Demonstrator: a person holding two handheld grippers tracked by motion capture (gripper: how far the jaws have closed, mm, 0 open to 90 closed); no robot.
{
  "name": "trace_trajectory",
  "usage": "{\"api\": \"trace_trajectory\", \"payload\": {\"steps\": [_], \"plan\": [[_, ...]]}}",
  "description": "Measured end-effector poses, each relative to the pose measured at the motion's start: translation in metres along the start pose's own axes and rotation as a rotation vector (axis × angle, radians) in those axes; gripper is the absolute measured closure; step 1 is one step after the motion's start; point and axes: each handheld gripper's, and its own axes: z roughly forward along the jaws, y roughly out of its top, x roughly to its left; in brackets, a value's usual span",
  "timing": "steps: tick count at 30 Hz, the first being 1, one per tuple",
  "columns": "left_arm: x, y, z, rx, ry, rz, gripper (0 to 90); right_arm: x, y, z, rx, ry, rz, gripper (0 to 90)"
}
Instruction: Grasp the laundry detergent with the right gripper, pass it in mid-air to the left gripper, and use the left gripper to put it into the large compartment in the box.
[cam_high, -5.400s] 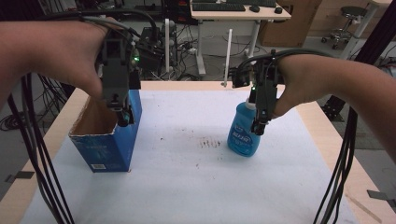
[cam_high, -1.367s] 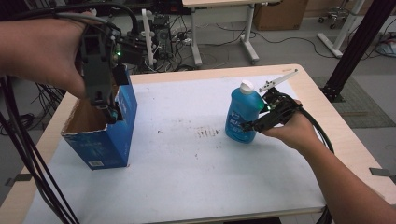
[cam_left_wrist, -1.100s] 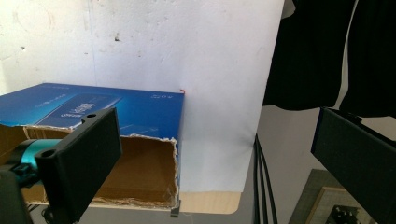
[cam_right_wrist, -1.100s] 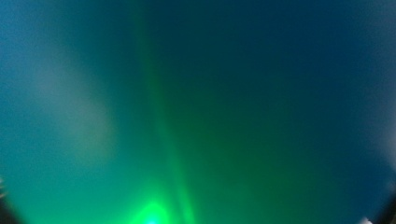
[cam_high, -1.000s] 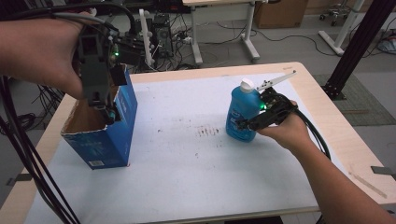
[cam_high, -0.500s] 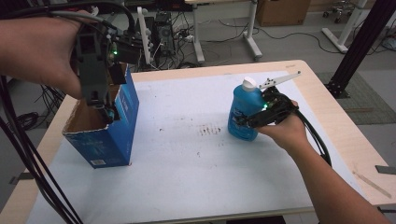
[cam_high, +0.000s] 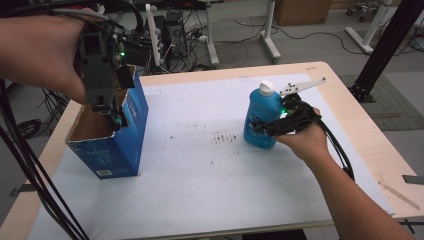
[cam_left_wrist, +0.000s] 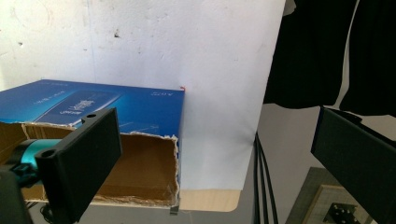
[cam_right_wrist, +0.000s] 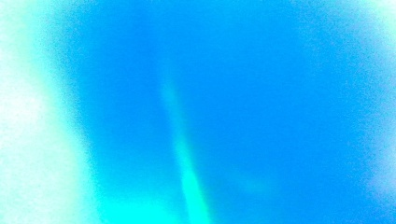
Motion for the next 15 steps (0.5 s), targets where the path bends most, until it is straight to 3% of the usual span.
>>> {"api": "trace_trajectory", "payload": {"steps": [15], "plan": [[0.0008, -0.0002, 0.0011, 0.003, -0.001, -0.006, 1.8, 0.0024, -0.0036, 0.0016, -0.025, -0.008, -0.020, 20.8]]}}
